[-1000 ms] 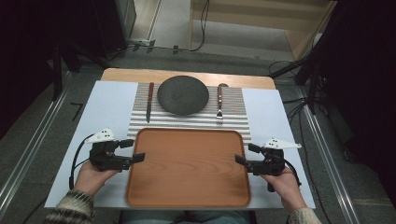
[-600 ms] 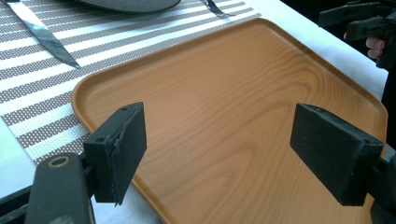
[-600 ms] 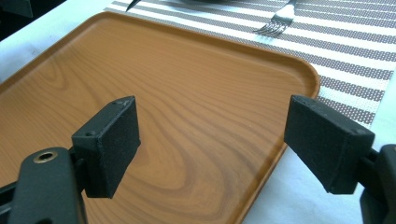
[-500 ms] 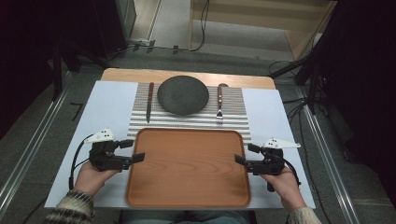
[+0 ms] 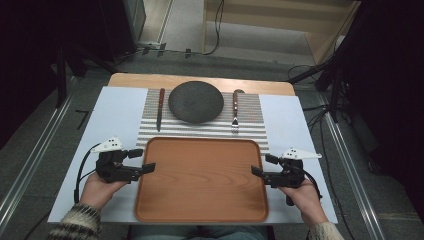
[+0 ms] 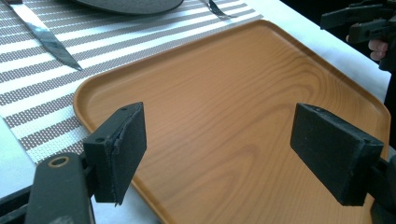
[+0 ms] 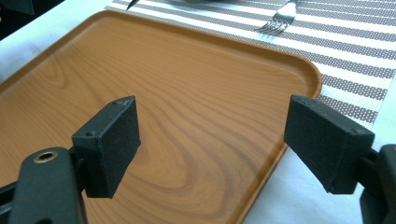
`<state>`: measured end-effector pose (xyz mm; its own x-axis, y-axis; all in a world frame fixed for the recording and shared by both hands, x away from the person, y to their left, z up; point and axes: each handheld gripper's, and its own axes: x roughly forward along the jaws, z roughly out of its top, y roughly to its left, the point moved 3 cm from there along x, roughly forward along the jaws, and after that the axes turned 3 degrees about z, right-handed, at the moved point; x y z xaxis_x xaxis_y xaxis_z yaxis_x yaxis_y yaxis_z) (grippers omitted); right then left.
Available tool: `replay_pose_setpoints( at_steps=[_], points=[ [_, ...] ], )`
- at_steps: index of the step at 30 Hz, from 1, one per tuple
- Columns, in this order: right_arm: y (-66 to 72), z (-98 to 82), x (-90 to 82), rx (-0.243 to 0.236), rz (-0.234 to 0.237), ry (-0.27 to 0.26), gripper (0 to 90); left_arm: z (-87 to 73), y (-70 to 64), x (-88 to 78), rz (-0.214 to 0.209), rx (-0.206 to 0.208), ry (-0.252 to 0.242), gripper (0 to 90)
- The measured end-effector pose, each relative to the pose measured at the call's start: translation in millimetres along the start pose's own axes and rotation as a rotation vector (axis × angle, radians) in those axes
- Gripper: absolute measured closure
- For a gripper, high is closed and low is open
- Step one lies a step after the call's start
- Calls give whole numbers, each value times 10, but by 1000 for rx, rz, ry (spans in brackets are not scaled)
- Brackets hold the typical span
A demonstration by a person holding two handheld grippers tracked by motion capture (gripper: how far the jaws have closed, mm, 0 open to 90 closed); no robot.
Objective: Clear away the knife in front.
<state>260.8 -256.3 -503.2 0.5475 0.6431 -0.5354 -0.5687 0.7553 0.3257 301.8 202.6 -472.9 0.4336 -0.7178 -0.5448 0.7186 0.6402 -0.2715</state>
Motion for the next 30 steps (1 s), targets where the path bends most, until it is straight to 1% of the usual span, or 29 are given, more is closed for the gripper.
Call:
replay_pose_setpoints(
  at_steps=[2, 3, 6, 7, 8, 9, 10, 11, 12, 13, 14, 16, 18, 20, 21, 23, 24, 25, 27, 30],
  points=[
    [0, -2, 0, 1, -2, 2, 165, 12, 4, 0, 7, -1, -4, 186],
    [-4, -6, -1, 1, -6, 2, 165, 27, 11, 3, 17, -8, -10, 186],
    [-8, -11, -9, 5, -13, 1, 165, 44, 22, 7, 25, -16, -12, 185],
    [-10, -14, -12, 6, -17, -1, 165, 62, 35, 20, 39, -28, -12, 184],
    [-12, -16, -15, 10, -18, -2, 165, 62, 35, 20, 39, -28, -12, 185],
    [-13, -19, -19, 13, -19, -1, 165, 80, 48, 34, 57, -33, -9, 183],
    [-13, -19, -19, 13, -19, -1, 165, 80, 48, 34, 57, -33, -9, 169],
    [-14, -22, -22, 14, -21, -3, 165, 92, 57, 37, 67, -36, -8, 169],
    [-14, -26, -26, 14, -23, -1, 165, 103, 67, 40, 69, -43, -13, 167],
    [-14, -34, -35, 15, -24, 0, 165, 122, 92, 57, 82, -55, -18, 163],
    [-14, -34, -35, 15, -24, 0, 165, 122, 92, 57, 82, -55, -18, 146],
    [-12, -42, -43, 17, -27, 0, 165, 145, 120, 81, 113, -61, -21, 142],
    [-13, -52, -59, 20, -30, -3, 165, 183, 163, 107, 158, -62, -24, 142],
    [-15, -61, -71, 25, -32, -2, 165, 194, 174, 117, 163, -62, -25, 142],
    [-18, -65, -76, 24, -34, -4, 165, 206, 194, 141, 159, -71, -22, 143],
    [-19, -74, -90, 28, -37, -4, 165, 220, 202, 174, 174, -59, -13, 143],
    [-19, -74, -90, 28, -37, -4, 165, 220, 202, 174, 174, -59, -13, 143],
    [-21, -82, -105, 32, -40, -5, 165, 248, 211, 216, 188, -46, -5, 143],
    [-23, -85, -108, 31, -40, -8, 165, 263, 220, 236, 186, -44, -1, 143],
    [-27, -98, -126, 35, -46, -8, 165, 313, 238, 301, 183, -49, -9, 144]
  ],
)
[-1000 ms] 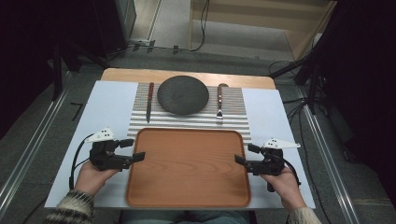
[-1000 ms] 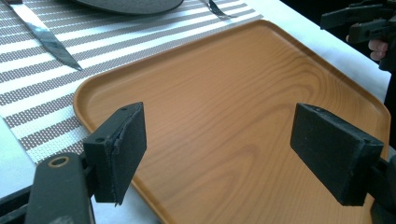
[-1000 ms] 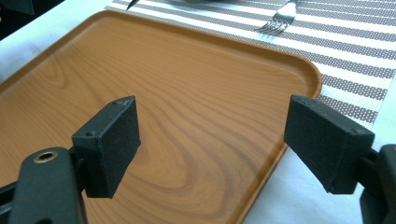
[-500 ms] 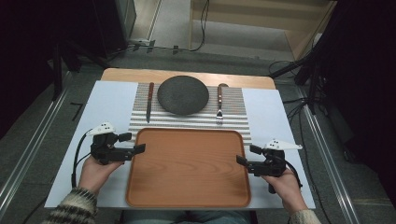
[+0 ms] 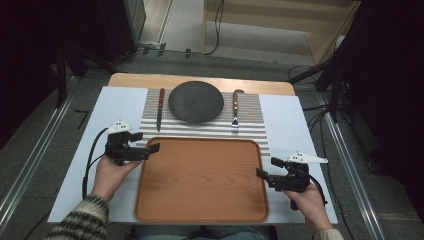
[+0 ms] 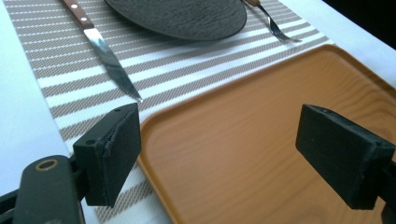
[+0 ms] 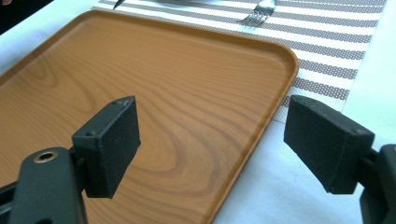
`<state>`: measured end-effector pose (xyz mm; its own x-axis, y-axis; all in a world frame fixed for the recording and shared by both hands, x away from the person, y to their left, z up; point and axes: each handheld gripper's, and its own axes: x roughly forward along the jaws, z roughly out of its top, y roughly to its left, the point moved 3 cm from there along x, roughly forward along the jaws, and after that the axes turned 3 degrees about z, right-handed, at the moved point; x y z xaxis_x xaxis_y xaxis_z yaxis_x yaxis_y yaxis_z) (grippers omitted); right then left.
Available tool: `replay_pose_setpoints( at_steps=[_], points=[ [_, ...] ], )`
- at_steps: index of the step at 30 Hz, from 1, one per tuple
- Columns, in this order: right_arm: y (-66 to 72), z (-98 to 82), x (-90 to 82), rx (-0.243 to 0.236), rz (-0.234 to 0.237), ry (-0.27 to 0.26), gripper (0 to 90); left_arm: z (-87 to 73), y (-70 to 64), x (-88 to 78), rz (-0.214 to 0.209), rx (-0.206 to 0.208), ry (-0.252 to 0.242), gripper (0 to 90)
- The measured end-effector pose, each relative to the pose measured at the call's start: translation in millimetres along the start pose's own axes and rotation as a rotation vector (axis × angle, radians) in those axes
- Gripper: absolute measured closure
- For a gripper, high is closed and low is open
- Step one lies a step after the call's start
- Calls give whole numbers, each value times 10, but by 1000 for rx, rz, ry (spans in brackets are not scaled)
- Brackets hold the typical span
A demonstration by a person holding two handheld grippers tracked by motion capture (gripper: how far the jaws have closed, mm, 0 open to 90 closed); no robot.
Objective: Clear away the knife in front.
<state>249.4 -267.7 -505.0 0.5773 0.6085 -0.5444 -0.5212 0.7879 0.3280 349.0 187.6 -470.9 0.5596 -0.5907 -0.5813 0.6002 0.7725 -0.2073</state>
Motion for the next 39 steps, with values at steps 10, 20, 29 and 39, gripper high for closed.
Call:
replay_pose_setpoints(
  at_steps=[10, 20, 29, 39],
  points=[
    [-2, -7, 10, -6, -5, 9, 165, 108, 48, 198, 24, 7, 6, 144],
    [2, 11, 48, -10, 0, 16, 165, 253, 105, 316, 47, 9, -10, 145],
    [9, 27, 70, -14, 1, 18, 165, 415, 215, 434, 90, 17, -10, 145],
    [12, 37, 97, -15, 5, 25, 165, 547, 327, 614, 128, 34, -11, 145]
  ],
)
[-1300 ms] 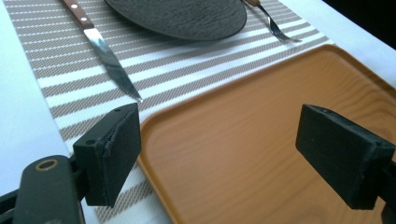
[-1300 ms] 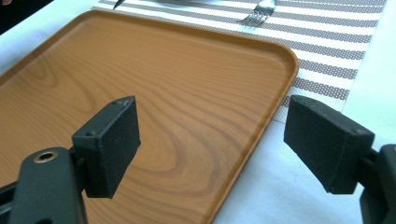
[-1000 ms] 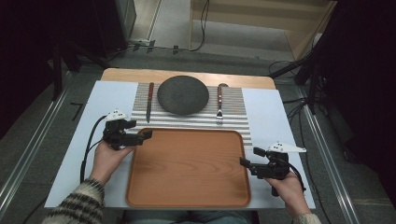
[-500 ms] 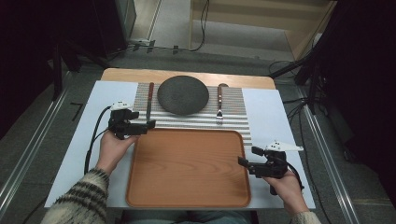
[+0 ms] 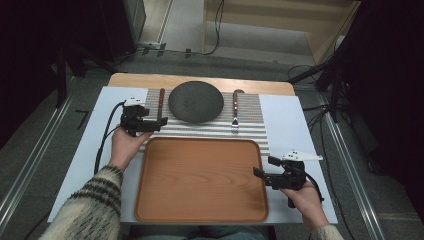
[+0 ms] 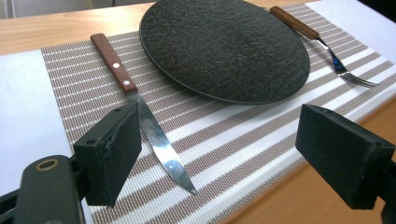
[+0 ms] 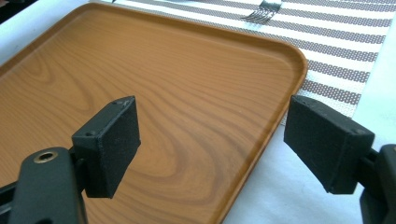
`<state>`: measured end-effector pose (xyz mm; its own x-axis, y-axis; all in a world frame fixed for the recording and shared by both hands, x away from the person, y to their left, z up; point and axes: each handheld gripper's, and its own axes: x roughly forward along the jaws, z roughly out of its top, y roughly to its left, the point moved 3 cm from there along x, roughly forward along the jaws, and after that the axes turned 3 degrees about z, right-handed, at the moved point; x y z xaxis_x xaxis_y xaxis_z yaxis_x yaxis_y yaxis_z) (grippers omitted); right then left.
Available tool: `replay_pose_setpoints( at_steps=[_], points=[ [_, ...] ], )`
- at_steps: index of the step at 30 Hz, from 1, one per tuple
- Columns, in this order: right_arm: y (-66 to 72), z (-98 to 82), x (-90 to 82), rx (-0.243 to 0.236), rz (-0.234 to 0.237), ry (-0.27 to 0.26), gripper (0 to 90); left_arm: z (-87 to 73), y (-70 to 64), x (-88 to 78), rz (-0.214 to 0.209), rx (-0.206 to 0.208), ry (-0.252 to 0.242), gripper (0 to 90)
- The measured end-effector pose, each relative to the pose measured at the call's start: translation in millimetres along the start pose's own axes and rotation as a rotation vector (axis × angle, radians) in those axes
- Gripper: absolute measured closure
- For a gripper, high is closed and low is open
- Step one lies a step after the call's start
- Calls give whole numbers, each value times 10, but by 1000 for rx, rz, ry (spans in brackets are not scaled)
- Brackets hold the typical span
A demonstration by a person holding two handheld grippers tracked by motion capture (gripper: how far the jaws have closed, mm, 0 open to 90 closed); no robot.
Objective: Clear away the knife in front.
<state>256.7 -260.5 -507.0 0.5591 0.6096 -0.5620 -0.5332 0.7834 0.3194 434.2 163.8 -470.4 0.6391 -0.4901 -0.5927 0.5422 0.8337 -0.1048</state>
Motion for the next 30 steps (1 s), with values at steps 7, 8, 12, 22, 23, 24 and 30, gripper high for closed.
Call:
replay_pose_setpoints(
  at_steps=[7, 8, 12, 22, 23, 24, 30],
  points=[
    [2, 1, 10, -1, -3, 2, 165, 62, 113, 111, 30, -9, -20, 145],
    [2, 2, 11, 1, -2, 2, 165, 101, 148, 139, 37, -14, -23, 145],
    [0, 5, 15, 1, -3, 3, 165, 166, 187, 185, 41, -20, -34, 145],
    [-7, 2, 9, 10, -5, 0, 165, 295, 276, 404, 74, -27, -28, 147],
    [-7, 2, 9, 10, -5, 0, 165, 305, 280, 415, 76, -24, -27, 147],
    [-8, 1, 8, 10, -6, 0, 165, 324, 286, 435, 77, -28, -33, 147],
    [-11, 0, 10, 13, -7, 1, 165, 425, 345, 542, 102, -17, -49, 156]
  ],
)
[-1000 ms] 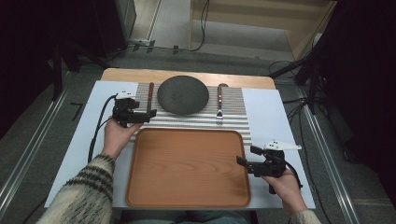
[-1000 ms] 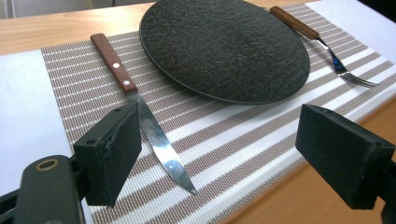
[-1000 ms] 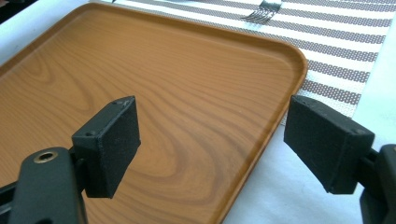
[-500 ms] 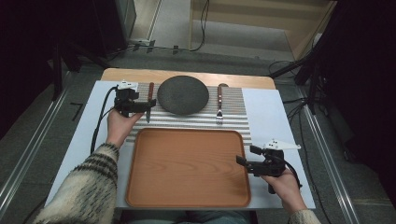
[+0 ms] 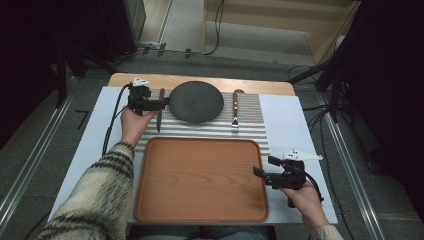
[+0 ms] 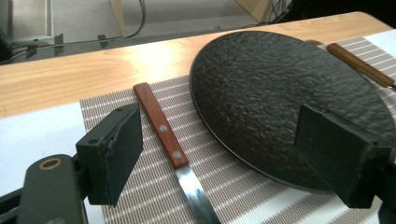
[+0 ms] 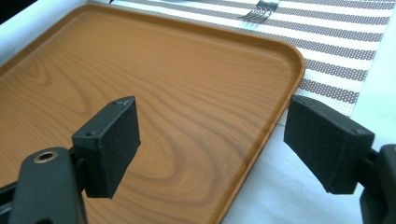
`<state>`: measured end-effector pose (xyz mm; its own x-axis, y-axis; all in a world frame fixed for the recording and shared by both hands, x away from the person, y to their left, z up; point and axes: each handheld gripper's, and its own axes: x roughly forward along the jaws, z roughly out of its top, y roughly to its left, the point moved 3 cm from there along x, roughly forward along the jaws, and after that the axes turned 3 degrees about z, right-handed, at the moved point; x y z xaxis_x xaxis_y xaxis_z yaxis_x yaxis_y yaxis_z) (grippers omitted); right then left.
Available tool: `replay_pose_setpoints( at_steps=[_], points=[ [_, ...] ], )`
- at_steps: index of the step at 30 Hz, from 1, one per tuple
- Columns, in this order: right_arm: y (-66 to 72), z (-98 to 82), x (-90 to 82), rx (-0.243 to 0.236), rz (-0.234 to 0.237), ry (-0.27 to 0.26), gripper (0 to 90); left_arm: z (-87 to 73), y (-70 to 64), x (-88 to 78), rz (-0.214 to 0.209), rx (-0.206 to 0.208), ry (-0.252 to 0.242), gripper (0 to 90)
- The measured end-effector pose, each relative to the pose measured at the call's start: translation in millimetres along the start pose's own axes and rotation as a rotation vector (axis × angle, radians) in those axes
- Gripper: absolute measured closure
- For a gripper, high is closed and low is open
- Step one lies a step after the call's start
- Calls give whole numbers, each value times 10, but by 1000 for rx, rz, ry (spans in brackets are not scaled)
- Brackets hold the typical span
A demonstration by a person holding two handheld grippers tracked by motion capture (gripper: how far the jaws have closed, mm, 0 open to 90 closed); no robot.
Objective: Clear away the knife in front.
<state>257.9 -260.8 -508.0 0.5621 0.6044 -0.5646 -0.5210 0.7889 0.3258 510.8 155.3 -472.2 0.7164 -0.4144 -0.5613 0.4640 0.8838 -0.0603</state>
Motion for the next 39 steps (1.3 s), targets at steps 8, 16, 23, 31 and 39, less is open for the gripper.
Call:
replay_pose_setpoints(
  at_steps=[8, 16, 23, 31, 39],
  points=[
    [-13, -2, 4, 4, -1, 1, 165, 92, 88, 175, 17, -24, 1, 160],
    [-21, -5, 5, 6, -3, 3, 165, 128, 144, 258, 10, -68, 25, 182],
    [-16, -1, 3, 7, -2, 2, 165, 62, 171, 308, 36, -30, 113, 224],
    [-15, -4, 6, 3, -5, 8, 165, -4, 229, 318, 51, -55, 208, 351],
    [-17, -4, 9, 1, -7, 9, 165, -66, 210, 374, 62, -55, 279, 413]
  ],
)
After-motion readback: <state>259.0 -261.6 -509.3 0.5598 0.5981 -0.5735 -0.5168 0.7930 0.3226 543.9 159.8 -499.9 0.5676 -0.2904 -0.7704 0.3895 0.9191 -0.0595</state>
